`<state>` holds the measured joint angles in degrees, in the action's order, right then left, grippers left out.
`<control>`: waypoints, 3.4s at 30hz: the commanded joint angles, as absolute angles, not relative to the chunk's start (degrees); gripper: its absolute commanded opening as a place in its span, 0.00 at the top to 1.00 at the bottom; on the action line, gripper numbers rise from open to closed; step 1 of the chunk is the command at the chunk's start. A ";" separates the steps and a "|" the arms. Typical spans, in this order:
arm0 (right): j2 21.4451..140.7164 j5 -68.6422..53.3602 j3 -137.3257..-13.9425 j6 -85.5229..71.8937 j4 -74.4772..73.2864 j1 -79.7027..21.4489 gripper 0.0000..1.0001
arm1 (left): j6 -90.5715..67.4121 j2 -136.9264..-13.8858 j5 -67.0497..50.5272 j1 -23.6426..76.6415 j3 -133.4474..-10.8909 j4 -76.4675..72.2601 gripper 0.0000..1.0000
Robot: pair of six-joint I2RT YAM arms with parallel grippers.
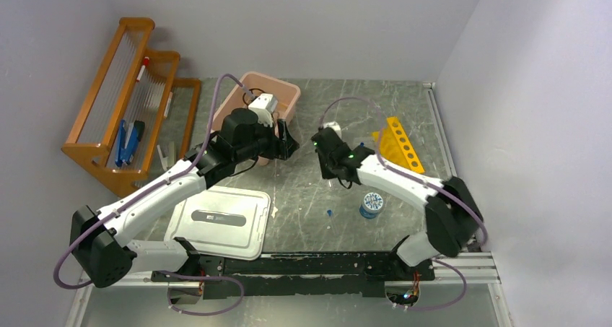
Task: Organize the chemistry lab equipment
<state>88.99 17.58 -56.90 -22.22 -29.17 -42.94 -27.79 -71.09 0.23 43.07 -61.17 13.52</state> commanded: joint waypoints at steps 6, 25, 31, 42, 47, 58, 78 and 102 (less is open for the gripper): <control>70.03 12.49 -60.24 -28.00 -18.13 -39.17 0.86 | -33.56 -72.33 -13.55 42.01 -58.50 1.83 0.24; 63.65 -5.22 -63.06 -39.55 -15.24 -33.34 0.85 | -37.06 -80.38 -24.87 42.01 -58.67 -14.51 0.56; 63.21 -8.42 -62.82 -40.25 -15.86 -31.97 0.83 | -33.93 -81.70 -25.63 41.97 -59.96 -13.77 0.90; 69.37 -23.69 -73.19 -35.50 -30.71 -24.18 0.51 | -16.48 -82.28 -32.45 41.95 -60.34 -9.58 0.95; 71.22 -25.50 -75.53 -34.67 -36.33 -23.29 0.52 | -10.54 -82.24 -31.96 41.86 -61.41 -6.28 0.95; 72.27 -24.11 -75.74 -34.71 -36.92 -22.89 0.60 | -8.01 -82.62 -33.48 41.89 -61.53 -5.62 0.95; 65.65 -6.00 -66.77 -27.68 -28.14 -22.68 0.92 | -12.01 -81.79 -25.98 40.64 -60.15 -5.05 0.20; 66.73 21.88 -39.38 -9.43 5.46 -22.47 0.92 | -15.47 -76.89 -27.76 40.30 -58.42 -2.40 0.24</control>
<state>65.43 19.20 -41.04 -8.49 -0.40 -23.00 -15.00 -78.61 -26.24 40.58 -58.78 -2.94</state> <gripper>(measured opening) 0.174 0.761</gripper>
